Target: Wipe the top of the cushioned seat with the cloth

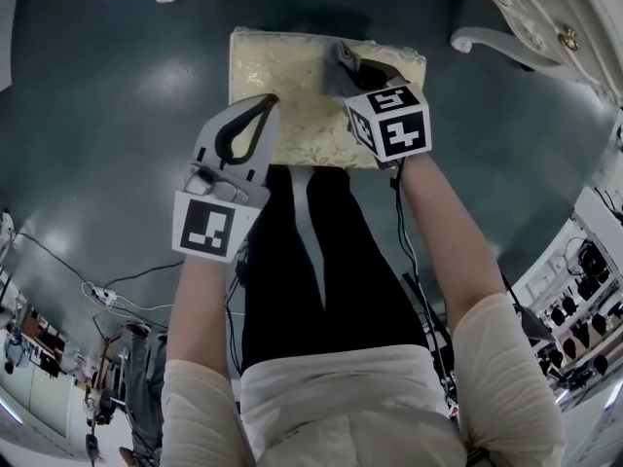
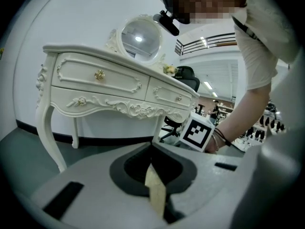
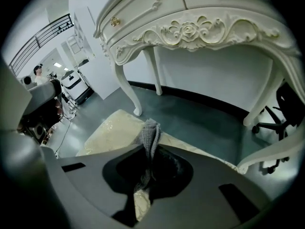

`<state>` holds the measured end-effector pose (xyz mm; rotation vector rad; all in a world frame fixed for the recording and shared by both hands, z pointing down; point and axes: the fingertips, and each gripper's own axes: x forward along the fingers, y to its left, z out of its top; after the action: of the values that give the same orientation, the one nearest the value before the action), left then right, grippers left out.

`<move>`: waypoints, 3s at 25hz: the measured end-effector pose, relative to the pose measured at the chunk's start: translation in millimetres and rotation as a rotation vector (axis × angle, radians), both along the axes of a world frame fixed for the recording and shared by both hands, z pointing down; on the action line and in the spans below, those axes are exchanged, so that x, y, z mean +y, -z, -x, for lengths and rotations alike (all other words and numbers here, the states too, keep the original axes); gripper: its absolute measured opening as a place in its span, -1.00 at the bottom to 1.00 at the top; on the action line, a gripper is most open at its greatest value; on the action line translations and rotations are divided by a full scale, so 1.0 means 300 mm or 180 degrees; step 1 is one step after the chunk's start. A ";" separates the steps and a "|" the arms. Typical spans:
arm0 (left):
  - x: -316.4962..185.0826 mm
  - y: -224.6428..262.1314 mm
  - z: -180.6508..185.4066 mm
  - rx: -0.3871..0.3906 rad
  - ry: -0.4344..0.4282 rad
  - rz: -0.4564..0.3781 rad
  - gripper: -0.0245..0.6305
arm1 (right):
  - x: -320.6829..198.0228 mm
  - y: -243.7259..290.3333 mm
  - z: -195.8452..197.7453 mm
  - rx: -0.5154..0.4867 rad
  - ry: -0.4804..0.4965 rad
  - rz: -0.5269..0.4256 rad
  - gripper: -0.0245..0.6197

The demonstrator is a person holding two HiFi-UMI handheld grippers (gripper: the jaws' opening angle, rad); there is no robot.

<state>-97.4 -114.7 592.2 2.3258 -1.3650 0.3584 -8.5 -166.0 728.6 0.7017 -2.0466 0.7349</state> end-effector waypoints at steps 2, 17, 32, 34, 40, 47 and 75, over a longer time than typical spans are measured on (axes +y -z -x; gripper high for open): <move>-0.013 0.003 -0.044 0.0034 -0.0016 -0.0025 -0.92 | -0.003 0.002 -0.043 0.0000 -0.0029 -0.0007 -0.83; -0.021 -0.015 -0.375 0.0030 -0.0338 -0.0025 -0.92 | -0.019 -0.005 -0.354 0.0056 -0.0185 -0.0053 -0.83; 0.054 0.027 -0.502 -0.0051 -0.0582 -0.0087 -0.92 | -0.007 0.092 -0.549 0.0172 -0.0552 -0.0188 -0.83; 0.063 0.053 -0.468 -0.0072 -0.0520 -0.0125 -0.92 | 0.010 0.119 -0.521 0.0145 -0.0564 -0.0191 -0.83; 0.137 0.107 -0.298 -0.0071 -0.0364 -0.0157 -0.92 | 0.091 0.190 -0.342 0.0034 -0.0518 -0.0266 -0.83; 0.184 0.079 -0.084 -0.0110 -0.0370 -0.0143 -0.92 | 0.208 0.189 -0.079 -0.0090 -0.0359 -0.0155 -0.83; 0.229 -0.036 0.367 0.0034 -0.0096 0.0028 -0.92 | 0.329 -0.006 0.433 -0.0145 -0.0170 0.0212 -0.83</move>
<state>-207.4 -46.0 603.1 2.3401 -1.3219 0.3599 -138.5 -67.2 730.5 0.7098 -2.0413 0.8529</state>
